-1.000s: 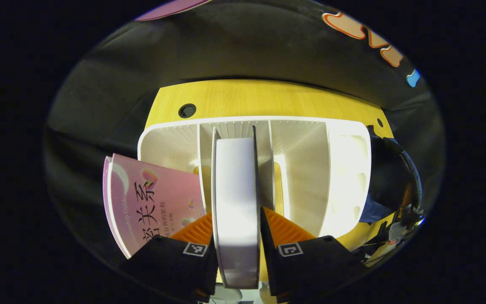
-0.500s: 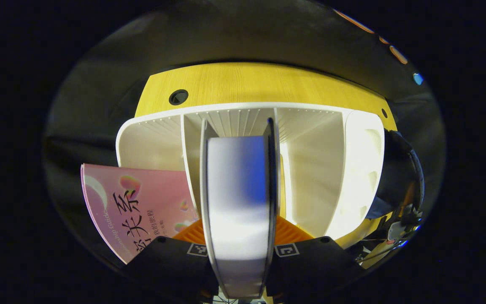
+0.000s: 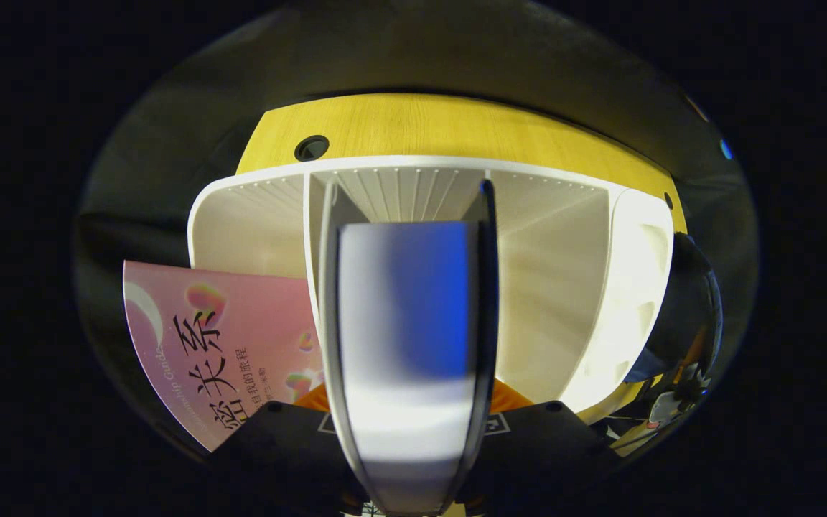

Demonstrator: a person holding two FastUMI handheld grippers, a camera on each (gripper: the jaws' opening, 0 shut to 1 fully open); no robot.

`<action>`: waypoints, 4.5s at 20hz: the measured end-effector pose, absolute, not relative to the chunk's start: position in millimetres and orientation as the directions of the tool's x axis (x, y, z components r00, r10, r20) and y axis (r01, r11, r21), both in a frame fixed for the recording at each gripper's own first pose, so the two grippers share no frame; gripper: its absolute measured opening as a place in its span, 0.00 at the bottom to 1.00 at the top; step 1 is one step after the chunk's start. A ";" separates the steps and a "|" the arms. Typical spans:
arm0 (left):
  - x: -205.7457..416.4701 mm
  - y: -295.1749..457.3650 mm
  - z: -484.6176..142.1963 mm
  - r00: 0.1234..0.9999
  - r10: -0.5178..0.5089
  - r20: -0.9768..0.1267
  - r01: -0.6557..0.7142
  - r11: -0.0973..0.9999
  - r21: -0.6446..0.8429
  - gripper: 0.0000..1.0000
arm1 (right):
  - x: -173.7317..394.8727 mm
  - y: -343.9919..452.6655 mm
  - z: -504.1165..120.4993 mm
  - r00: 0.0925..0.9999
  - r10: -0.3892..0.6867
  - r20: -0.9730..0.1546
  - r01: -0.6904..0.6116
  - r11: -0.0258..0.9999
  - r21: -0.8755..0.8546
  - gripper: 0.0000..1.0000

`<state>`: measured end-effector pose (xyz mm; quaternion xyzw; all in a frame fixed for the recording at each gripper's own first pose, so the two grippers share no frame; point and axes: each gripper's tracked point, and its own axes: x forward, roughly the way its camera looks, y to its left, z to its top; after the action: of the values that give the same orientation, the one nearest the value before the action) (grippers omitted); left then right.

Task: Open the schoolbag, grab two books from the bookshelf and put them into the schoolbag.

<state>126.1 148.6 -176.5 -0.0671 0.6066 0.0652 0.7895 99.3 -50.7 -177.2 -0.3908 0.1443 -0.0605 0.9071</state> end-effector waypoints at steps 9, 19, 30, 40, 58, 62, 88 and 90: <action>82.1 147.8 -110.9 0.292 0.082 -0.953 -0.209 0.978 0.019 0.39 | 98.7 -51.6 -175.3 0.952 -0.218 -0.216 -0.007 0.691 -0.723 0.13; 18.4 112.3 -14.0 0.413 0.025 -0.910 -0.316 0.942 -0.117 0.38 | 96.2 -54.1 -175.5 0.955 -0.201 -0.217 -0.006 0.721 -0.693 0.13; 11.2 -22.6 12.7 0.535 -0.282 -0.797 -0.077 0.922 -0.379 0.38 | 92.6 -60.4 -168.5 0.952 -0.204 -0.228 0.010 0.764 -0.645 0.10; 61.4 -124.3 -87.8 0.538 -0.484 -0.690 -0.023 0.810 -0.586 0.38 | 94.3 -66.8 -164.3 0.943 -0.211 -0.257 0.033 0.828 -0.560 0.10; 163.9 -279.4 -188.5 0.599 -0.656 -0.459 0.102 0.632 -0.769 0.37 | 98.1 -65.0 -148.9 0.968 -0.104 -0.227 -0.018 0.879 -0.477 0.13; 180.1 -308.8 -212.6 0.580 -0.700 -0.417 0.134 0.587 -0.798 0.37 | 99.1 -63.9 -146.7 0.972 -0.084 -0.218 -0.028 0.884 -0.466 0.13; 147.5 -267.1 -226.9 0.573 -0.582 -0.577 0.096 0.747 -0.658 0.96 | 98.2 -67.8 -153.5 0.969 -0.074 -0.235 -0.063 0.847 -0.527 0.10; 132.2 -260.3 -208.9 0.567 -0.567 -0.597 0.118 0.774 -0.622 0.90 | 97.9 -69.3 -156.8 0.967 -0.074 -0.244 -0.069 0.845 -0.530 0.13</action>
<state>132.2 -260.3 -208.9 -0.2682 0.4186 -0.2030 0.8436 97.9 -69.3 -156.8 -0.2784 0.1286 -0.0013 0.9518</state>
